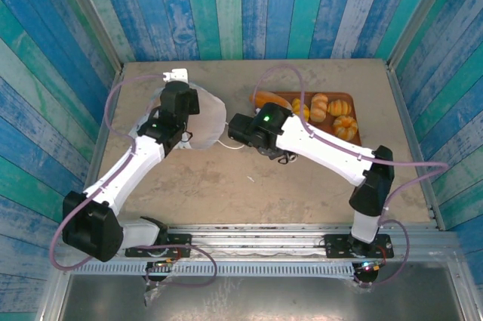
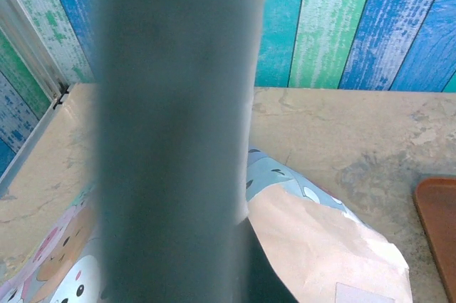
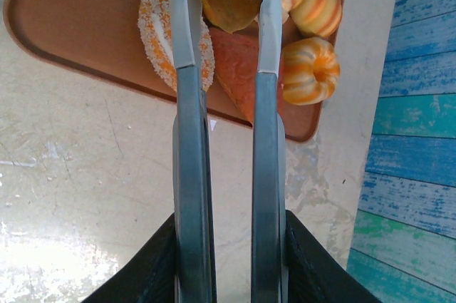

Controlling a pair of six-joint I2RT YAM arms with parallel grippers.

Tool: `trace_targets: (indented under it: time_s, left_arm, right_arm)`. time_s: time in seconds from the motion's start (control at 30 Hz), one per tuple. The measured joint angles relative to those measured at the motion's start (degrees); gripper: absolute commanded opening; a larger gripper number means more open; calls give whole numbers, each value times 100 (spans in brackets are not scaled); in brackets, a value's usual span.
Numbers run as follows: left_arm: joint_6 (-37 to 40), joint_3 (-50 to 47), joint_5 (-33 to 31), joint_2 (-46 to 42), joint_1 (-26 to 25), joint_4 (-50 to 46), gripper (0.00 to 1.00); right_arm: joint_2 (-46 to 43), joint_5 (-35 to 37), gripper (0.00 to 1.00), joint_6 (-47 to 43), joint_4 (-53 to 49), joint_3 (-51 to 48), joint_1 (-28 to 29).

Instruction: Take the fake bread out of the paper bag

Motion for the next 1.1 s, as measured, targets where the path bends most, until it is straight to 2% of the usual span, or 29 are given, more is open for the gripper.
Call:
trace_targets:
  time_s: [0.23,0.53,0.87,1.1]
  left_arm:
    - [-17,-39,24,-96,50,-2,0]
    - [-26,-39,114,-96,76,0,0]
    - [-98,-42,243,-96,87,42,0]
    - [-122,-42,343,-96,87,44,0]
  right_arm:
    - [474,31,22,155,-9,160,-116]
    - [638,227,22,179,-15,212,-509]
    - [772,470,23,-162,74,210,-905]
    - [787,531,23,-708,651,31,-946]
